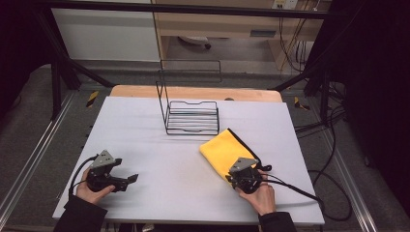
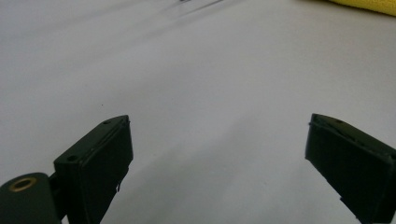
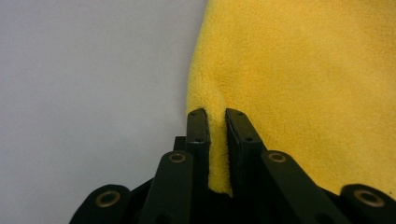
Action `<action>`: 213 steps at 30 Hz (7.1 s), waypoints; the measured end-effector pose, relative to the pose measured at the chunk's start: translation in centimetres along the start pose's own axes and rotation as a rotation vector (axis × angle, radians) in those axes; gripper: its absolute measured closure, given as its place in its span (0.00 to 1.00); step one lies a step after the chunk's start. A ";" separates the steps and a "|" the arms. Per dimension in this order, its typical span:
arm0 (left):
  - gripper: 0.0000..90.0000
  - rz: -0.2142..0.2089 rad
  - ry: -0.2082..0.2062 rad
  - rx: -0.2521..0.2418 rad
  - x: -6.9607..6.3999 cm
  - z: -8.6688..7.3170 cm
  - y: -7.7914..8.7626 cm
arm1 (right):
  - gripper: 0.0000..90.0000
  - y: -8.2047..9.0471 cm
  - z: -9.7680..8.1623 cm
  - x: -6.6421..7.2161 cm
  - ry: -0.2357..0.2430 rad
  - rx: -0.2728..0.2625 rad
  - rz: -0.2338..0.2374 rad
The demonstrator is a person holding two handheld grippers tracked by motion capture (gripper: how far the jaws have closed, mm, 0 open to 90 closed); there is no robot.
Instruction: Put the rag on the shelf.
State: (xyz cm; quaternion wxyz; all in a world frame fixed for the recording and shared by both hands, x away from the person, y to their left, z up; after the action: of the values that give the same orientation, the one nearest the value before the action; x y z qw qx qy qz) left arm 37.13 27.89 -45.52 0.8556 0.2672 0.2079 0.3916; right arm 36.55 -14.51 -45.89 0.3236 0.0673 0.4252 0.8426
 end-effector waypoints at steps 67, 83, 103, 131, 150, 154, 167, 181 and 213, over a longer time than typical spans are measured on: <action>0.08 -0.022 0.054 0.005 -1.2 0.4 -0.4 | 0.90 0.6 -1.1 -1.8 -0.442 -0.019 0.208; 0.16 -0.042 0.087 0.020 -6.7 4.7 -3.8 | 0.56 2.0 -1.8 -2.1 -0.350 -0.124 0.146; 0.51 -0.090 0.132 0.129 -11.0 6.9 -13.3 | 0.48 -1.5 0.0 -5.3 -0.384 -0.140 0.125; 0.85 -0.167 0.162 0.128 -12.4 6.3 -13.5 | 0.71 -2.6 -0.1 -4.3 -0.340 -0.101 0.178; 0.91 -0.205 0.158 0.073 -12.3 7.5 -12.0 | 0.90 -1.4 0.3 -4.8 -0.440 -0.134 0.230; 0.91 -0.211 0.132 0.038 -12.6 8.2 -11.1 | 0.90 -0.4 0.6 -4.7 -0.436 -0.177 0.229; 0.91 -0.196 0.066 -0.062 -12.8 10.1 -8.2 | 0.90 2.5 2.4 -3.8 -0.390 -0.314 0.174; 0.91 -0.178 0.016 -0.170 -13.0 11.6 -5.6 | 0.90 4.8 4.2 -2.9 -0.333 -0.458 0.074; 0.91 -0.120 -0.032 -0.318 -12.6 16.9 -1.4 | 0.91 8.4 9.2 -2.7 -0.273 -0.649 -0.051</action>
State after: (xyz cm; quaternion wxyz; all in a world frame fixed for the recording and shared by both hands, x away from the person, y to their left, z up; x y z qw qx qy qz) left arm 39.85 12.31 -31.56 0.9121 0.1217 0.1450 0.3636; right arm 38.17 -13.55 -33.32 0.4030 0.0623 0.0897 0.9086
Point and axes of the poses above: each handheld gripper's, and its own axes: y roughly backward along the jaws, z roughly out of its top, x roughly to its left, the point moved 3 cm from there along -y, roughly forward along the jaws, and after that the axes turned 6 degrees about y, right-handed, at the moved point
